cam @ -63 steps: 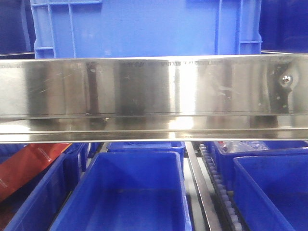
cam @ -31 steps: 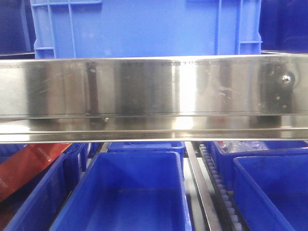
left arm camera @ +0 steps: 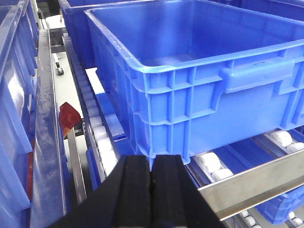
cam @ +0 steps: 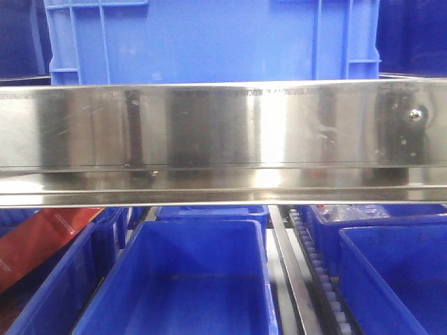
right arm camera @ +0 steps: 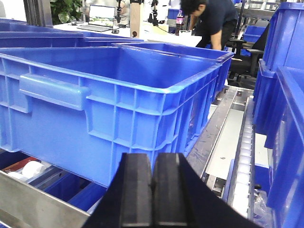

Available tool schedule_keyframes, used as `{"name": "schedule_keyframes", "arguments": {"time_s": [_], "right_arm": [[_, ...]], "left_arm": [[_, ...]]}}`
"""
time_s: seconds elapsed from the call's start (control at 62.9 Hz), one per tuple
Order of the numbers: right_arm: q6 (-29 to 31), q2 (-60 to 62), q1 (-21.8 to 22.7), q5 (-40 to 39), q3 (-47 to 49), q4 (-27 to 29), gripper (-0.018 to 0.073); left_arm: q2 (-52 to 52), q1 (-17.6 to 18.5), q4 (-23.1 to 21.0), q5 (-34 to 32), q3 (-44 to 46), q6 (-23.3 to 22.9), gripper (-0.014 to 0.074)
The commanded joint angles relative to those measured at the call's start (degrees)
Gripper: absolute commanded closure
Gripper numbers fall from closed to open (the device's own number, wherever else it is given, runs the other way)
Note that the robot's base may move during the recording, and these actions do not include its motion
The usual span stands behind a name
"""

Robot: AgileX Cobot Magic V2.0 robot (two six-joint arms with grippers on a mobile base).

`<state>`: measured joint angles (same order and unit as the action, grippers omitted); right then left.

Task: Place cylindrical capacitor in blue bin on shelf

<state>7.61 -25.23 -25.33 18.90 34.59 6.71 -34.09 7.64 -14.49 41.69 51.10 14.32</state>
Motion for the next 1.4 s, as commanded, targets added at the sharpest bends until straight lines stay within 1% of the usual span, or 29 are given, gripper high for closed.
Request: {"name": "schedule_keyframes", "arguments": {"time_s": [0.0, 0.048, 0.111, 0.175, 0.222, 0.254, 0.318, 0.397, 0.524, 0.651, 0.763, 0.826, 0.874, 0.922, 0.969, 1.08, 1.255, 1.382], "right_arm": [[-0.1, 0.3, 0.3, -1.3, -0.3, -0.6, 0.0713], [-0.1, 0.3, 0.3, -1.3, -0.3, -0.6, 0.0713], [-0.1, 0.3, 0.3, -1.3, -0.3, -0.6, 0.0713], [-0.1, 0.3, 0.3, -1.3, -0.3, -0.6, 0.0713], [-0.1, 0.3, 0.3, -1.3, -0.3, -0.6, 0.0713], [-0.1, 0.3, 0.3, -1.3, -0.3, -0.6, 0.0713], [-0.1, 0.3, 0.3, -1.3, -0.3, -0.6, 0.0713], [-0.1, 0.3, 0.3, -1.3, -0.3, -0.6, 0.0713], [-0.1, 0.3, 0.3, -1.3, -0.3, -0.6, 0.0713], [-0.1, 0.3, 0.3, -1.3, -0.3, -0.6, 0.0713], [-0.1, 0.3, 0.3, -1.4, -0.3, -0.6, 0.0713], [-0.1, 0.4, 0.3, -1.4, -0.3, -0.6, 0.0713], [-0.1, 0.4, 0.3, -1.4, -0.3, -0.6, 0.0713], [-0.1, 0.4, 0.3, -1.4, -0.3, -0.6, 0.0713], [-0.1, 0.4, 0.3, -1.4, -0.3, -0.6, 0.0713], [-0.1, 0.4, 0.3, -1.4, -0.3, -0.6, 0.0713], [-0.1, 0.4, 0.3, -1.4, -0.3, -0.6, 0.0713], [-0.1, 0.4, 0.3, -1.4, -0.3, -0.6, 0.0713]], "left_arm": [[0.2, 0.0, -0.6, -0.6, 0.0, -0.4, 0.0707], [0.2, 0.0, 0.0, -0.6, 0.0, -0.4, 0.0707], [1.3, 0.0, 3.7, -2.1, -0.1, -0.4, 0.0707], [3.1, 0.0, 3.8, -3.5, -1.2, -0.4, 0.0707], [5.2, -0.4, 5.1, -6.2, -3.2, -0.4, 0.0707], [6.7, -0.9, 5.9, -8.7, -5.2, -0.6, 0.0707], [11.0, -2.8, 7.2, -13.1, -9.7, -3.2, 0.0707], [16.8, -5.4, 7.3, -18.4, -16.9, -3.3, 0.0707], [25.5, -9.3, 7.3, -23.6, -28.7, -3.5, 0.0707], [32.7, -11.7, 7.3, -28.0, -38.0, -3.5, 0.0707], [34.1, -12.4, 7.7, -32.0, -46.0, -7.2, 0.0707], [34.1, -12.4, 10.5, -33.6, -48.9, -10.3, 0.0707], [34.1, -12.4, 11.7, -34.7, -51.0, -12.3, 0.0707], [34.1, -12.4, 12.3, -37.5, -51.1, -13.4, 0.0707], [34.1, -12.4, 12.6, -35.4, -51.1, -13.5, 0.0707], [34.1, -12.4, 12.7, -35.6, -51.1, -13.5, 0.0707], [34.1, -12.4, 12.7, -38.1, -51.1, -13.5, 0.0707], [34.1, -12.4, 12.7, -38.5, -51.1, -13.5, 0.0707]]}}
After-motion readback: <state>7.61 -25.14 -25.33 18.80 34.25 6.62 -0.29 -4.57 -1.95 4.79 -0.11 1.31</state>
